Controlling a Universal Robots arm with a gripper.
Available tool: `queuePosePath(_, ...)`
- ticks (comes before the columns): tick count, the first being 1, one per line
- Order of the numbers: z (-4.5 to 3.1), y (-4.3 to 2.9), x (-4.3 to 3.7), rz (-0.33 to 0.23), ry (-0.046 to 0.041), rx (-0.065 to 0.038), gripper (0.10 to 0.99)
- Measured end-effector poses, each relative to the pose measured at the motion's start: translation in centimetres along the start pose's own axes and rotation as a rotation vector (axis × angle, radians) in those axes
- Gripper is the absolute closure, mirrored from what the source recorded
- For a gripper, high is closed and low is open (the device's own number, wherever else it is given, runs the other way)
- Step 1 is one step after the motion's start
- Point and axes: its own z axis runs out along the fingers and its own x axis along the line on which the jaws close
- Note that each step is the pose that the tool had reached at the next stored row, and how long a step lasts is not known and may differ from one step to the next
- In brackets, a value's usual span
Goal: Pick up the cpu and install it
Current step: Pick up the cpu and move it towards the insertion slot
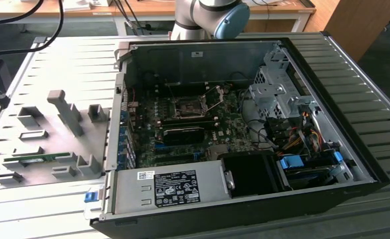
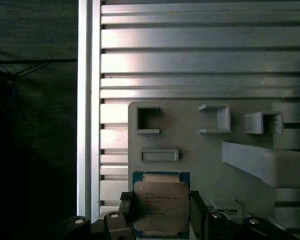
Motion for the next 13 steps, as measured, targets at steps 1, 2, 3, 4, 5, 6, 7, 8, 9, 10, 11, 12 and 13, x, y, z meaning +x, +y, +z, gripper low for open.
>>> queuePosePath(1, -0.05, 0.0, 0.0, 0.0, 0.0, 0.0, 0.549)
queuePosePath(2, -0.08, 0.0, 0.0, 0.0, -0.0001, 0.0, 0.549)
queuePosePath(3, -0.11, 0.01, 0.0, 0.0, -0.0002, 0.0, 0.549)
queuePosePath(4, -0.14, 0.01, 0.0, 0.0, -0.0001, 0.0, 0.549)
queuePosePath(5, -0.2, 0.01, 0.01, 0.0, 0.0002, 0.0, 0.549)
queuePosePath(6, -0.23, 0.01, 0.01, 0.0, 0.0, 0.0, 0.549)
queuePosePath(7, -0.27, 0.01, 0.01, 0.0, -0.0001, 0.0, 0.549)
queuePosePath(8, -0.31, 0.01, 0.01, 0.0, -0.0001, 0.0, 0.549)
queuePosePath(9, -0.35, 0.01, 0.01, 0.0, 0.0, 0.0, 0.549)
queuePosePath(10, -0.4, 0.02, 0.01, 0.0, 0.0, 0.0, 0.549)
queuePosePath(11, -0.45, 0.02, 0.02, 0.0, 0.0, 0.0, 0.549)
queuePosePath(12, -0.5, 0.02, 0.02, 0.0, 0.0001, 0.0, 0.549)
queuePosePath(13, -0.53, 0.02, 0.02, 0.0, -0.0001, 0.0, 0.549)
